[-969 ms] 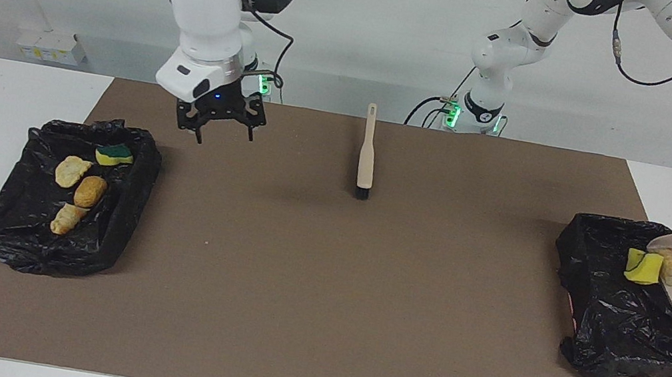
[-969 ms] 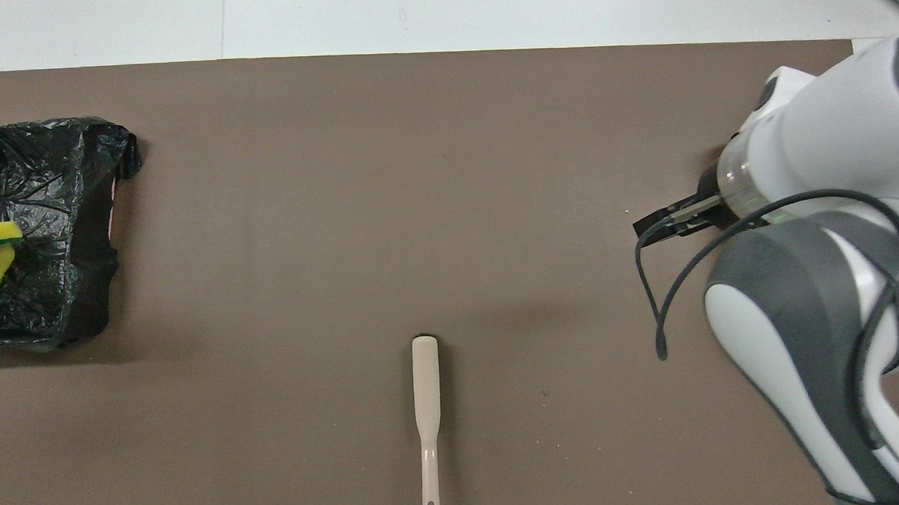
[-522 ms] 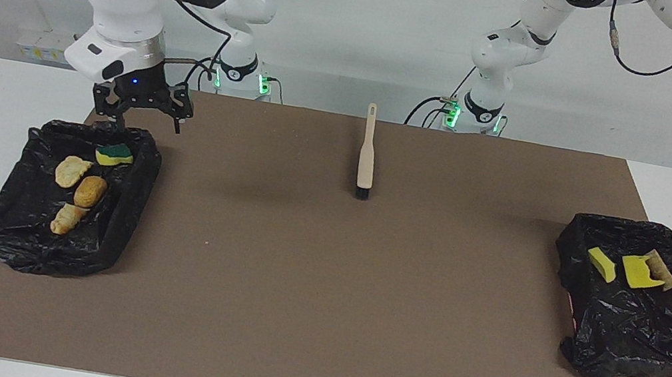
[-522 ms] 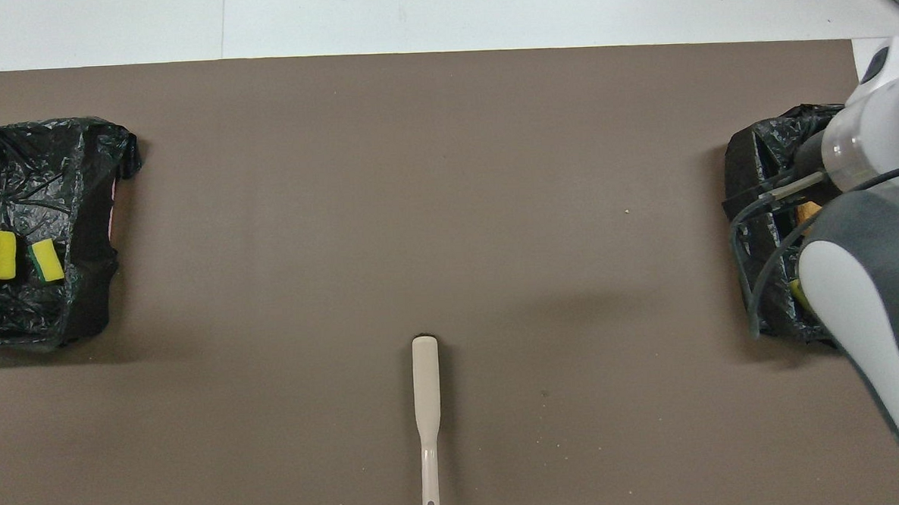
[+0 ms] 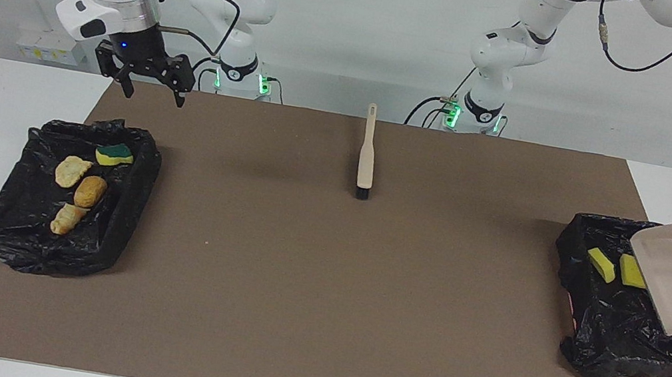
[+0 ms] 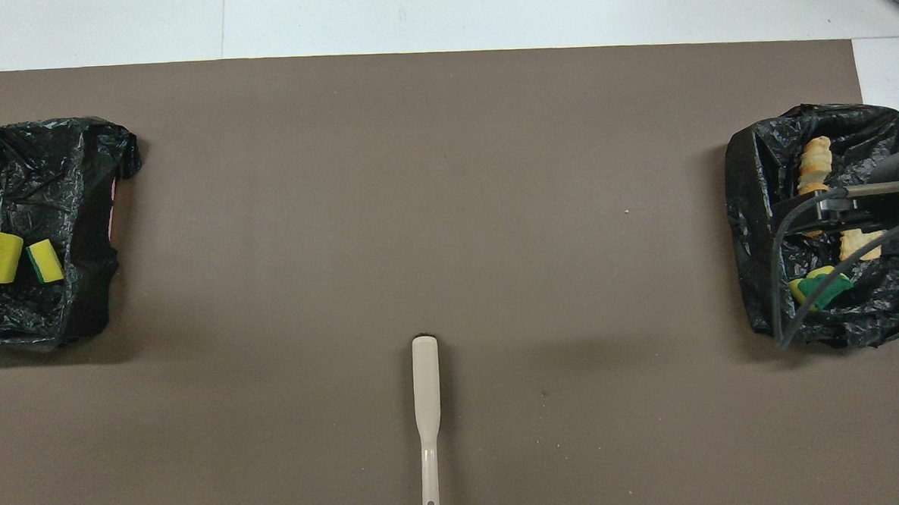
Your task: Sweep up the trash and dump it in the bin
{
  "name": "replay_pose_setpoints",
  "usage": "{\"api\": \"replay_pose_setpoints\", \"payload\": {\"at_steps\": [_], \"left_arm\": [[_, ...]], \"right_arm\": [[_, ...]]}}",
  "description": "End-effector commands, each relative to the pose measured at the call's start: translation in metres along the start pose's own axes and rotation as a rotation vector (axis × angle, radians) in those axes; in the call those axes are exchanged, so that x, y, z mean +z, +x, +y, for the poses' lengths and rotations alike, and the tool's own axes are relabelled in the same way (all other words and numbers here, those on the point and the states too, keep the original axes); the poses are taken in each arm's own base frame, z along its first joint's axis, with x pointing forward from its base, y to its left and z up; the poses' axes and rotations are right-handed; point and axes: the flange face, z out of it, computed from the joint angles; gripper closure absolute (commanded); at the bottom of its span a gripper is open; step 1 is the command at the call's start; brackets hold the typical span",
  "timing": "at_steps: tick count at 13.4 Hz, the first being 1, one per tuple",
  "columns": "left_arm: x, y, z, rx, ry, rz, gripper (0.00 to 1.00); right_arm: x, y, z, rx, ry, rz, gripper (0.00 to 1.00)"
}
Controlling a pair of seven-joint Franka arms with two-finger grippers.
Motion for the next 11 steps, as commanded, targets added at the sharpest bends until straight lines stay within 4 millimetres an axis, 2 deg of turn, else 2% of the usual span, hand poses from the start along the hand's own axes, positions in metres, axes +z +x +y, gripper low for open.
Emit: {"api": "replay_pose_setpoints", "payload": {"at_steps": [1,3,6,7,8,11], "left_arm": [[-0.014,0.043,0.0,-0.1,-0.045,0.101,1.0],[-0.021,0.09,-0.003,-0.194,-0.104,0.157,1.0],[-0.043,0.16,-0.008,-0.325,-0.212,0.258,1.0],[-0.054,0.196,-0.008,-0.401,-0.246,0.248,1.0],[-0.065,0.222,-0.006,-0.491,-0.277,0.235,1.0],[-0.101,0.292,-0.002,-0.787,-0.416,0.299,1.0]], "right_arm": [[0.003,-0.006,0.001,0.025,0.018,-0.005,0.0],[0.003,-0.005,0.003,0.019,0.017,0.001,0.0],[0.005,-0.007,0.008,-0.001,0.019,-0.004,0.0],[0.005,-0.007,0.011,-0.013,0.018,0.001,0.0],[0.008,-0.006,0.014,-0.011,0.019,-0.004,0.0],[0.015,-0.015,0.033,0.021,0.024,0.033,0.0]]}}
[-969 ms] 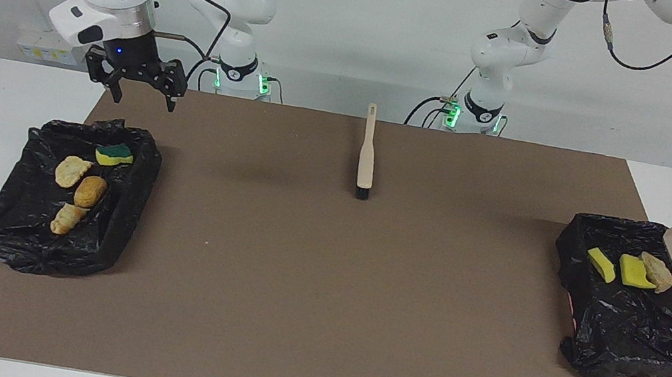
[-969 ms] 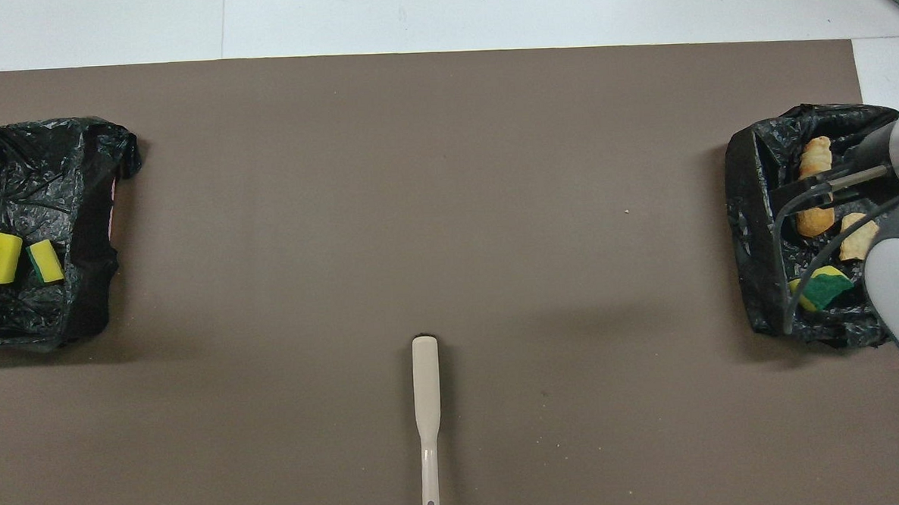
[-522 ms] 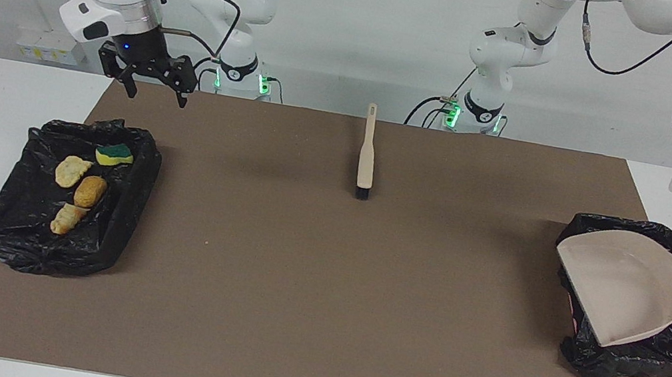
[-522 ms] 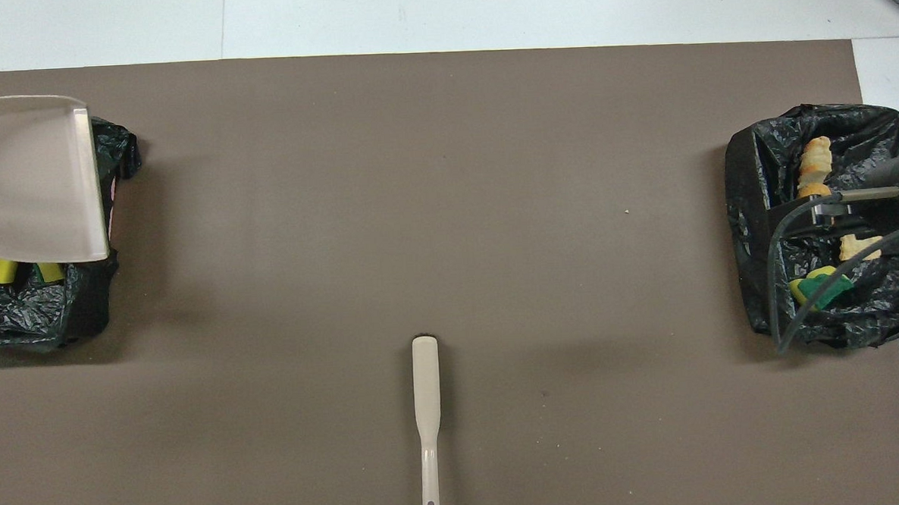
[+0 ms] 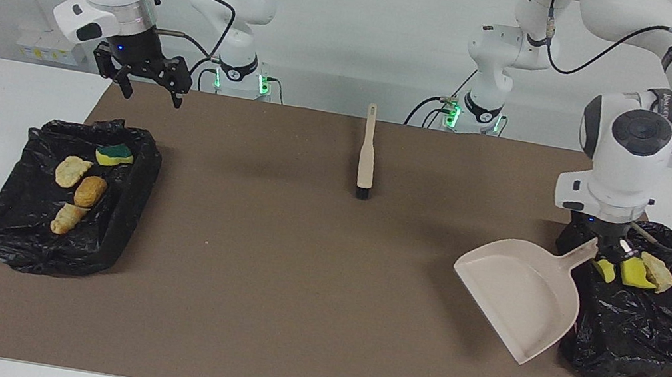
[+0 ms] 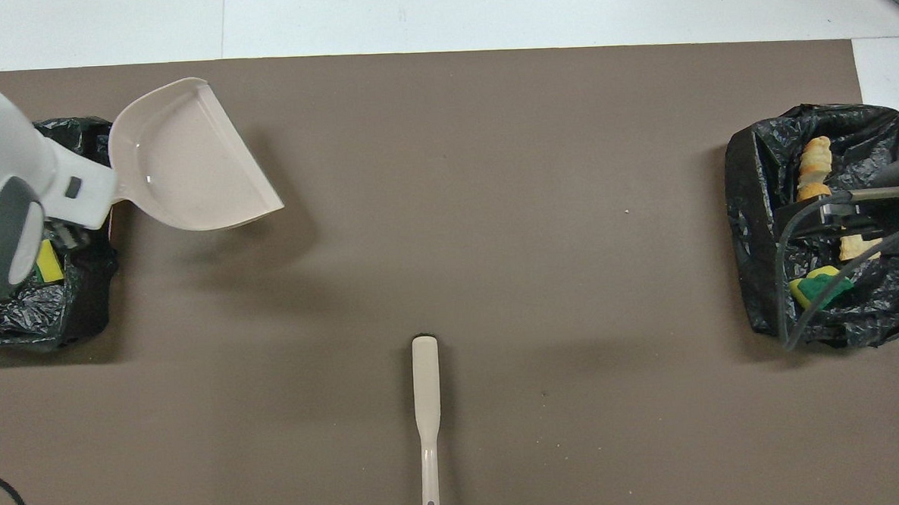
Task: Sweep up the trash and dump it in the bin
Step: 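Lift the dustpan from the bin and carry it mid-table with the left gripper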
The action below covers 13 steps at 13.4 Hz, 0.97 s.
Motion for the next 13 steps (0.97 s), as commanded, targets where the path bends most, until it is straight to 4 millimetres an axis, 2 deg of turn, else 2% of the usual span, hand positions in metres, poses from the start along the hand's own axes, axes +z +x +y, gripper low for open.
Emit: {"api": "replay_pose_setpoints", "payload": {"at_steps": [1,2,5,8,9,10,12,13], "left_arm": [[-0.004,0.042,0.044,-0.268,-0.083,0.029,1.0],[-0.007,0.073,0.073,-0.363,-0.106,0.043,1.0],[-0.013,0.14,0.132,-0.585,-0.218,0.069,1.0],[-0.021,0.182,0.171,-0.75,-0.295,0.064,1.0],[-0.023,0.201,0.185,-0.788,-0.295,0.061,1.0],[-0.026,0.215,0.196,-0.825,-0.296,0.058,1.0],[-0.014,0.259,0.228,-0.912,-0.285,0.024,1.0],[-0.008,0.273,0.232,-0.944,-0.289,0.019,1.0]], "right_arm": [[0.004,-0.014,0.016,-0.022,0.017,0.026,0.0],[0.003,-0.014,0.016,-0.027,0.017,0.026,0.0],[0.001,-0.012,0.014,-0.029,0.018,0.023,0.0],[-0.015,0.009,0.022,-0.087,-0.002,0.019,0.0],[-0.012,0.018,0.022,-0.092,-0.008,-0.018,0.0],[-0.021,0.023,0.022,-0.094,-0.011,-0.015,0.0],[-0.022,0.02,0.018,-0.062,-0.009,-0.021,0.0],[-0.022,0.02,0.02,-0.042,-0.01,-0.023,0.0]]}}
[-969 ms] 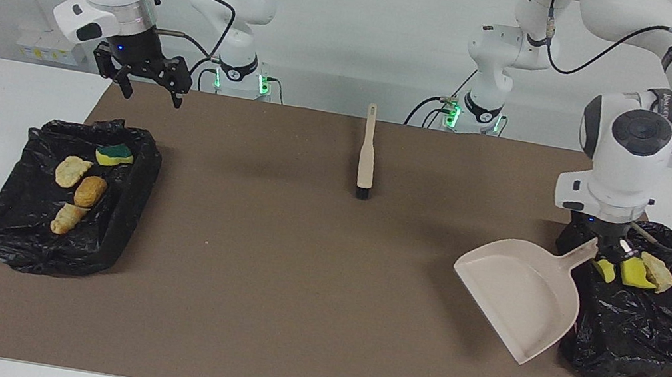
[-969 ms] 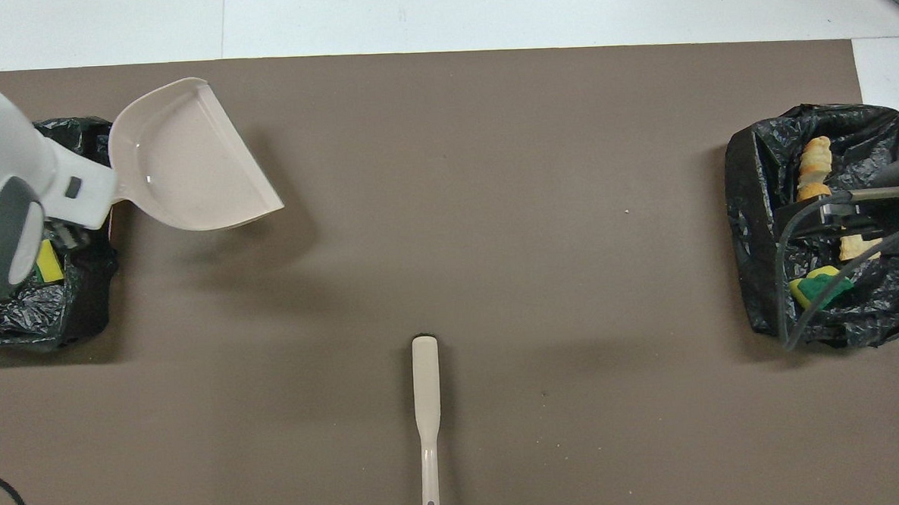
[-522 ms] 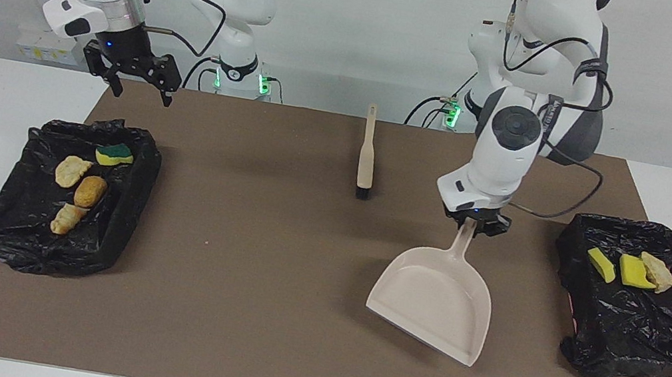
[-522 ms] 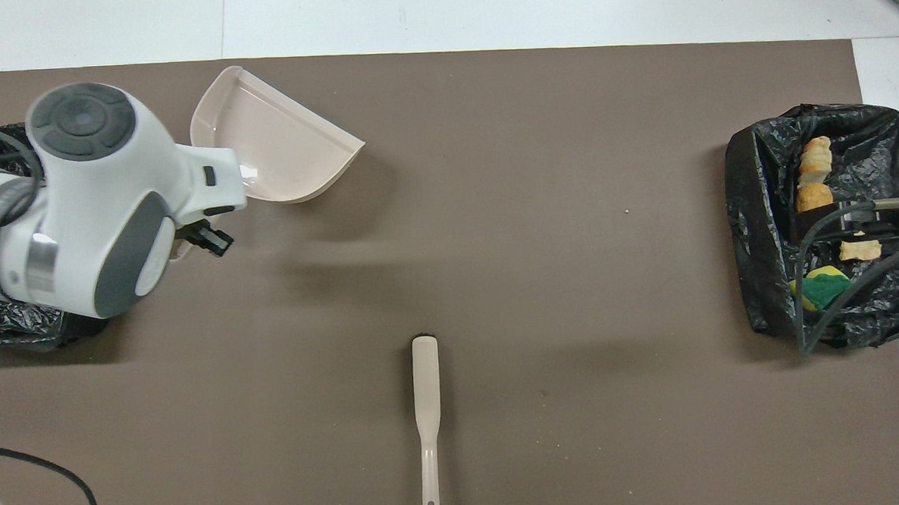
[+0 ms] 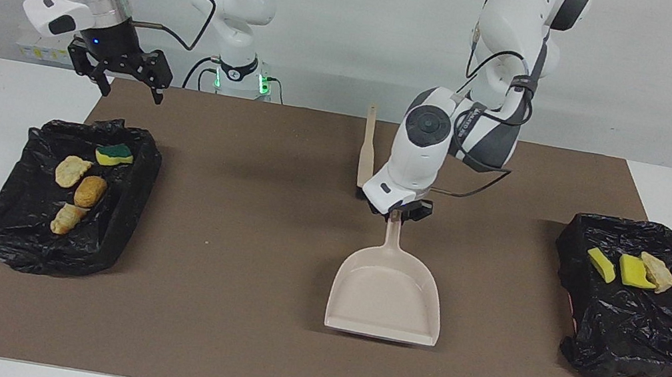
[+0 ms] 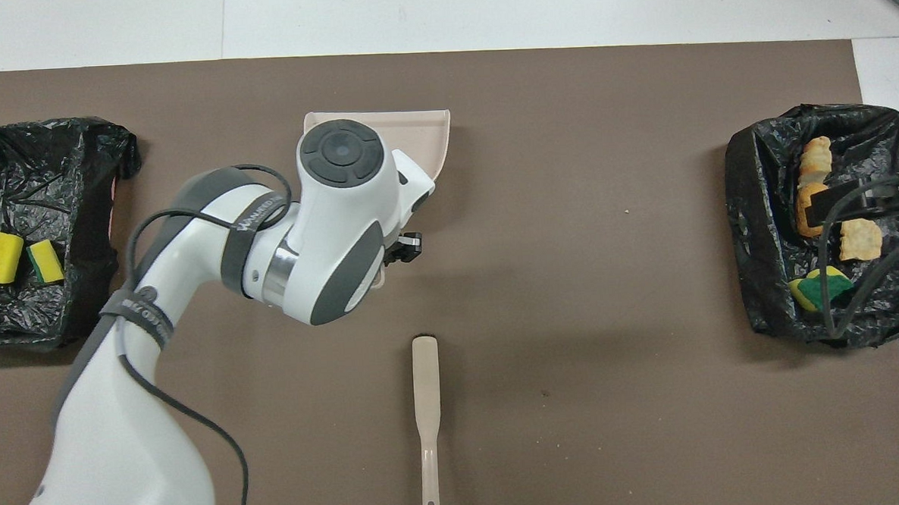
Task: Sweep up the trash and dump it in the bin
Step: 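Lift the dustpan from the bin and carry it mid-table with the left gripper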
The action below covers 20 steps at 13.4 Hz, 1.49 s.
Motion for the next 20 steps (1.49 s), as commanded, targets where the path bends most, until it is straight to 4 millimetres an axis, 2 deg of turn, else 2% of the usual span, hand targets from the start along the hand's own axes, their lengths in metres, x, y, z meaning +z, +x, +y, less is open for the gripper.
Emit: {"api": "replay_pose_setpoints", "payload": {"at_steps": [1,5,7,8,10,11,12,14,15,16,17,18,20], "left_arm": [[0.011,0.019,0.034,-0.081,-0.01,0.006,1.0],[0.011,0.019,0.038,-0.07,-0.026,0.027,1.0],[0.012,0.013,0.045,-0.059,-0.044,0.019,1.0],[0.015,0.01,0.046,-0.059,-0.046,0.01,0.92],[0.021,0.007,0.044,-0.057,-0.037,-0.004,0.6],[0.023,0.002,0.046,-0.05,-0.033,-0.013,0.6],[0.026,0.0,0.046,-0.047,-0.025,-0.024,0.6],[0.021,-0.003,0.046,-0.042,-0.026,-0.025,0.49],[0.01,-0.004,0.045,-0.042,-0.034,-0.012,0.31],[-0.004,-0.004,0.039,-0.046,-0.044,0.008,0.09],[-0.021,-0.006,0.03,-0.06,-0.055,0.024,0.0],[-0.034,-0.009,0.012,-0.078,-0.051,0.038,0.0],[-0.049,-0.013,-0.039,-0.066,-0.015,0.065,0.0]], "right_arm": [[-0.004,0.001,0.004,0.026,-0.01,-0.015,0.0],[-0.002,-0.002,0.008,0.024,-0.013,-0.02,0.0],[-0.002,-0.002,0.02,0.027,-0.014,-0.016,0.0],[-0.002,-0.002,0.021,0.026,-0.012,-0.016,0.0],[-0.008,-0.005,0.01,0.008,-0.013,-0.017,0.0],[-0.008,-0.006,0.02,0.027,-0.005,-0.016,0.0],[-0.002,-0.004,0.018,0.028,0.002,-0.025,0.0],[-0.001,-0.003,0.022,0.033,-0.003,-0.027,0.0],[-0.001,-0.003,0.032,0.051,0.001,-0.025,0.0],[-0.002,-0.003,0.028,0.042,0.0,-0.025,0.0],[-0.002,-0.003,0.028,0.042,-0.004,-0.024,0.0],[-0.003,-0.003,0.024,0.034,-0.009,-0.023,0.0],[-0.007,-0.004,0.019,0.027,-0.004,-0.007,0.0]]}}
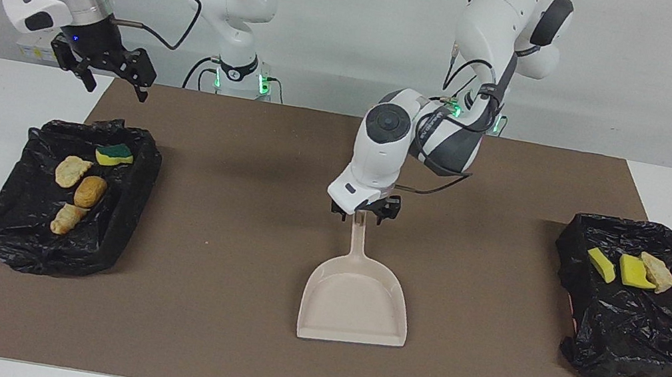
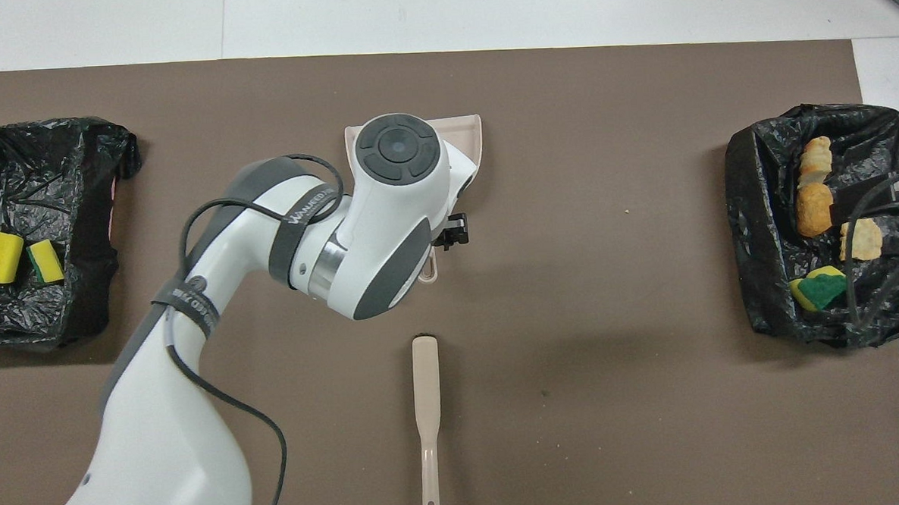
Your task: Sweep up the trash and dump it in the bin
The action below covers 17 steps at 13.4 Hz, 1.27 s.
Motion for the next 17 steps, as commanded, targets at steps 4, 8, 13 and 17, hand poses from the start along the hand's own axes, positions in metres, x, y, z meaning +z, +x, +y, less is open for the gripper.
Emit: {"api": "replay_pose_setpoints", "payload": {"at_steps": [4,8,13,17], "left_arm": [[-0.073,-0.001,-0.154,0.09,0.016,0.064,0.0],[-0.131,0.0,-0.251,0.174,0.02,0.104,0.0],[-0.197,-0.022,-0.327,0.226,0.032,0.099,0.0],[-0.229,-0.043,-0.377,0.234,0.019,0.093,0.0]], "right_arm": [[-0.006,-0.003,-0.01,-0.02,0.008,0.004,0.0],[-0.006,-0.003,-0.009,-0.019,0.008,0.004,0.0],[-0.006,-0.003,-0.009,-0.019,0.008,0.004,0.0],[-0.006,-0.003,-0.009,-0.019,0.008,0.004,0.0]]}}
